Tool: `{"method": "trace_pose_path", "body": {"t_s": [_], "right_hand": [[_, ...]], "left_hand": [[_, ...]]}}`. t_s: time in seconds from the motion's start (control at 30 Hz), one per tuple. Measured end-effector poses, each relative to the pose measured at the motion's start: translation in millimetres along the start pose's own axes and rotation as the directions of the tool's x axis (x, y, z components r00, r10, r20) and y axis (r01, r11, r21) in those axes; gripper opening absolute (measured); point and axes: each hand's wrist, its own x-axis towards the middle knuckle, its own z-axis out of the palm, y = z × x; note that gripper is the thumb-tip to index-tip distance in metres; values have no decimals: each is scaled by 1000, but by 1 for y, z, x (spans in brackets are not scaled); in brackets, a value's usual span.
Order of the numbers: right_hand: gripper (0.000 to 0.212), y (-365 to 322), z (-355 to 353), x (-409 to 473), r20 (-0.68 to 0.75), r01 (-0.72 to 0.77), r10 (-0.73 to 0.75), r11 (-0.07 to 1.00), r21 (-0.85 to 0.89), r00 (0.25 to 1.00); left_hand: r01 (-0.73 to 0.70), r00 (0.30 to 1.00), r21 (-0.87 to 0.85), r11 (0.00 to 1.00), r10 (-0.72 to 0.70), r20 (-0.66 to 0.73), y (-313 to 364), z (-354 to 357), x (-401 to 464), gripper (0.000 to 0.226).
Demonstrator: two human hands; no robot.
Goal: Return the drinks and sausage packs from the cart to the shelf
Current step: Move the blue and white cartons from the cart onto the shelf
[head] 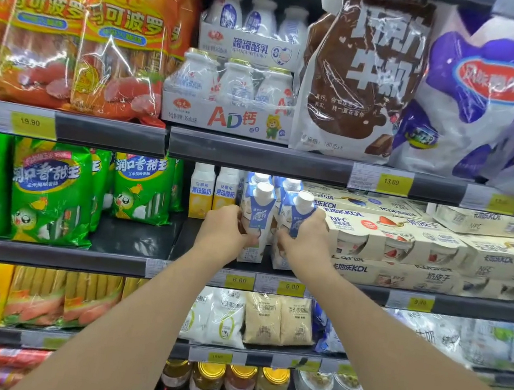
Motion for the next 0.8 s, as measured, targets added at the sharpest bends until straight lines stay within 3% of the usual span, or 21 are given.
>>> {"method": "trace_pose_path", "body": {"t_s": [0.47,0.67,0.8], "right_hand": [[56,-4,1,-1,26,-53,52,998,45,998],[66,1,-4,-10,100,-78,73,996,51,992],[59,3,-11,-23,94,-52,47,997,58,995]], "left_hand": [[20,1000,19,1000,-19,-22,3,4,-1,35],[90,996,79,993,-91,0,-8,-3,-21,58],[-9,1000,170,985,4,30,-15,-16,-41,52]]}}
